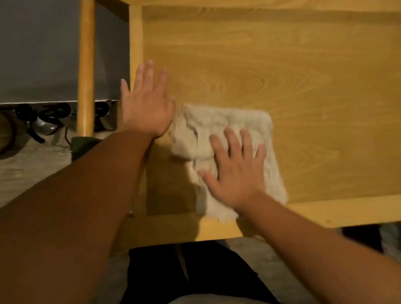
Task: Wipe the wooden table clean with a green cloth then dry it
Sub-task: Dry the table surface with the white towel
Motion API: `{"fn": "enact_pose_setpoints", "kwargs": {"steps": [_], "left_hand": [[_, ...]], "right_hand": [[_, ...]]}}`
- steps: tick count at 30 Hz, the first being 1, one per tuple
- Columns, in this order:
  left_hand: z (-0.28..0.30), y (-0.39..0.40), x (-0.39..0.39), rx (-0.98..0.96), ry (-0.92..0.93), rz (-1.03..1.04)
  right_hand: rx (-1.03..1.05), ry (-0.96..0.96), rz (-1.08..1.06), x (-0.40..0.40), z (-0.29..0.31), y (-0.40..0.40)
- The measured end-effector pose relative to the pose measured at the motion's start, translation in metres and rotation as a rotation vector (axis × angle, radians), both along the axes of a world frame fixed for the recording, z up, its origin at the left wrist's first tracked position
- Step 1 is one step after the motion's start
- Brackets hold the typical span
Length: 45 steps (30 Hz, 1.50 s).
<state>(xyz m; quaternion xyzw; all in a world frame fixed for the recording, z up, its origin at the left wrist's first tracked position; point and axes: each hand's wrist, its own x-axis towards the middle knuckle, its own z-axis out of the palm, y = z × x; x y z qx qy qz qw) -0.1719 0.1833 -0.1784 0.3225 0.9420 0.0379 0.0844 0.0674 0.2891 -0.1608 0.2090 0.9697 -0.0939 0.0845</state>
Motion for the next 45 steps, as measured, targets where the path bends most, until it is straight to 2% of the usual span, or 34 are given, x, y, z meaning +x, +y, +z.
{"fn": "enact_pose_setpoints", "kwargs": {"steps": [3,5,7,13,17,24,35,40,45], "left_hand": [[0.01,0.011,0.008,-0.006,-0.004,0.017],[0.015,0.036,0.019,-0.014,-0.02,-0.079],[0.015,0.06,0.037,-0.017,-0.056,-0.138],[0.002,0.066,0.045,-0.029,-0.037,-0.087],[0.0,0.069,0.046,-0.024,0.006,-0.097],[0.004,0.072,0.043,-0.029,-0.072,-0.088],[-0.001,0.068,0.047,0.025,-0.003,-0.076],[-0.002,0.069,0.047,0.009,-0.042,-0.072],[-0.005,0.07,0.047,-0.031,-0.027,-0.085]], "right_hand": [[0.008,-0.052,0.037,0.054,-0.001,-0.016],[-0.003,-0.07,0.055,0.068,-0.002,-0.011],[-0.002,-0.078,0.032,0.072,-0.002,-0.002],[0.027,-0.082,-0.024,0.05,-0.007,0.039],[0.016,-0.057,-0.021,-0.001,-0.008,0.08],[-0.005,-0.017,-0.112,-0.14,-0.01,0.168],[0.054,0.069,-0.106,-0.283,-0.01,0.24],[0.07,0.063,-0.099,-0.272,-0.007,0.234],[0.036,0.032,-0.135,-0.194,-0.003,0.191]]}}
